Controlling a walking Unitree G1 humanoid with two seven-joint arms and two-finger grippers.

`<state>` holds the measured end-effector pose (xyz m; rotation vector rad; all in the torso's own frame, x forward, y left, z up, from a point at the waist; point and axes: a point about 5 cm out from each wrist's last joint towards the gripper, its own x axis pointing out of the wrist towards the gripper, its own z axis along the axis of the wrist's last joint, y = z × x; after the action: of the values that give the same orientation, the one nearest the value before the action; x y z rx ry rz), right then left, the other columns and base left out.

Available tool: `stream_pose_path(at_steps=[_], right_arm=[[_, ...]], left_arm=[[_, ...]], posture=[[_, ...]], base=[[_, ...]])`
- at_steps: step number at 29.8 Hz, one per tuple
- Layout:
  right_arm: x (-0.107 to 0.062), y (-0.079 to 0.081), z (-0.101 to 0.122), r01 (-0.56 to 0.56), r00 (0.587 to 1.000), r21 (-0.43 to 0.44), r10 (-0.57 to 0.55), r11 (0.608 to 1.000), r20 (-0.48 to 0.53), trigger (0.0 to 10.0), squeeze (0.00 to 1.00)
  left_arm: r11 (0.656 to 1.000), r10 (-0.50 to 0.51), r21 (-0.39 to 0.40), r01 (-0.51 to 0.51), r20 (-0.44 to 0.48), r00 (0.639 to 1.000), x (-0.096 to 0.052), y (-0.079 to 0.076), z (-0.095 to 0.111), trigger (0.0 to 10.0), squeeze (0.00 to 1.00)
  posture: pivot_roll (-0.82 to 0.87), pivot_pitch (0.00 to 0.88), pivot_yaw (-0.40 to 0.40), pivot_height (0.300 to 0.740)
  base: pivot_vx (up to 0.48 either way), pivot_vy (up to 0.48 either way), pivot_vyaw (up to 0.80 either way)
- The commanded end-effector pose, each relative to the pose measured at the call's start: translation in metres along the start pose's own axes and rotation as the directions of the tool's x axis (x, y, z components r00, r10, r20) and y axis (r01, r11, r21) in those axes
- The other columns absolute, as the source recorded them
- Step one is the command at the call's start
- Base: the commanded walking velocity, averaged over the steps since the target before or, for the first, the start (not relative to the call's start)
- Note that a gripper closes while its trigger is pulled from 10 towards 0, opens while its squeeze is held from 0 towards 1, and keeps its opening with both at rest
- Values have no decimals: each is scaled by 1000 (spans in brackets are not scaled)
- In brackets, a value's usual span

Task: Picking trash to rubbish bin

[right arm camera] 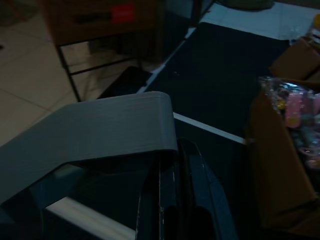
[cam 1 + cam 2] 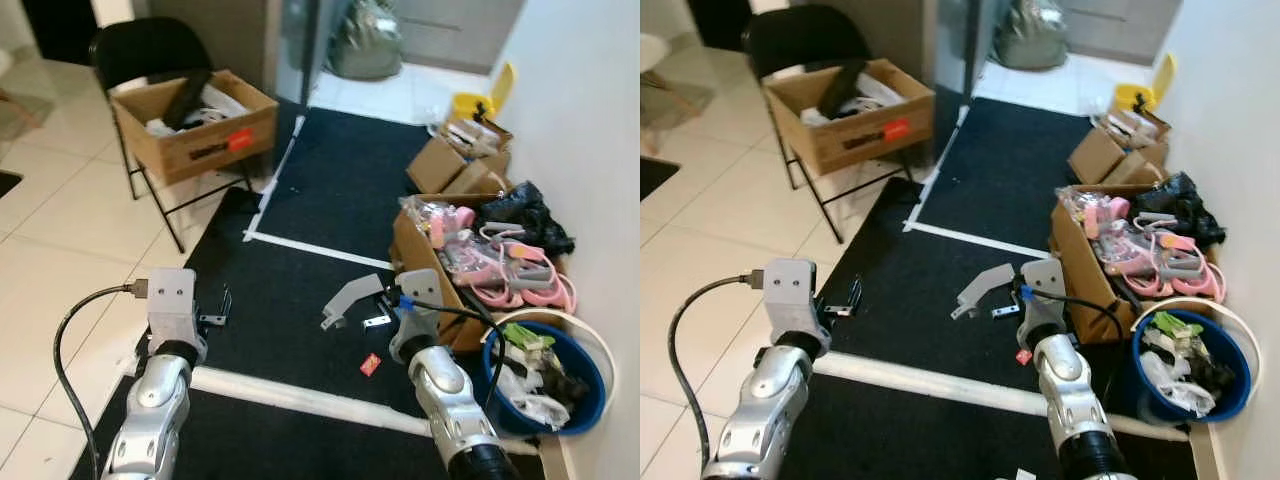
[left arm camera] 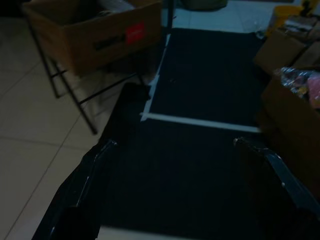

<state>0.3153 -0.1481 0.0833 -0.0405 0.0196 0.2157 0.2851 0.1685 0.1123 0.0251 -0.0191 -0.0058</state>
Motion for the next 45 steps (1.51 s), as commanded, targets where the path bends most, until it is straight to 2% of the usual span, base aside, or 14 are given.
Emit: stream_pose_path(at_steps=[1,14,15,17,18,20,24,29,35,45], right_arm=[[-3,-7,-6,25,999,3,-25,1000,-24,10000,0],[-4,-10,-7,49,998,8,-49,999,-30,10000,0],[-4,-11,-8,67,997,14,-67,998,-27,10000,0],[-4,-12,-8,77,997,18,-77,997,-26,10000,0],[-5,-12,-8,90,996,24,-90,996,-23,10000,0],[-6,-12,-8,102,995,30,-102,994,-22,10000,0],[-14,-10,-14,139,990,51,-138,989,-29,10000,0],[-20,-12,-18,155,987,53,-153,986,-42,10000,0],[-17,-18,-16,170,985,52,-168,984,-43,10000,0],[-13,-18,-14,176,984,46,-175,983,-37,10000,0]], left_arm=[[1000,-9,5,9,-22,1000,-3,-1,-5,10000,0],[999,-32,13,33,-24,999,1,-3,-4,10000,0],[998,-54,18,55,-24,998,3,-5,-3,10000,0],[998,-64,20,65,-25,998,4,-6,-2,10000,0],[997,-78,27,79,-25,997,6,-6,0,10000,0],[996,-87,32,88,-26,996,7,-6,1,10000,0],[993,-109,51,110,-23,994,16,1,7,10000,0],[990,-123,64,123,0,992,28,5,15,10000,0],[990,-128,70,126,23,992,35,5,23,10000,0],[981,-156,129,144,83,984,56,28,52,10000,0]], posture=[[51,105,-36,740],[56,102,-9,740],[61,109,25,740],[61,109,25,740],[62,115,62,740],[61,116,68,740],[49,124,105,740],[46,124,96,740],[56,122,88,740],[66,123,91,740]], base=[[382,0,0],[388,0,0],[386,0,0],[386,0,0],[390,0,0],[386,0,0],[387,0,0],[388,0,-320],[387,0,-244],[385,0,0]])
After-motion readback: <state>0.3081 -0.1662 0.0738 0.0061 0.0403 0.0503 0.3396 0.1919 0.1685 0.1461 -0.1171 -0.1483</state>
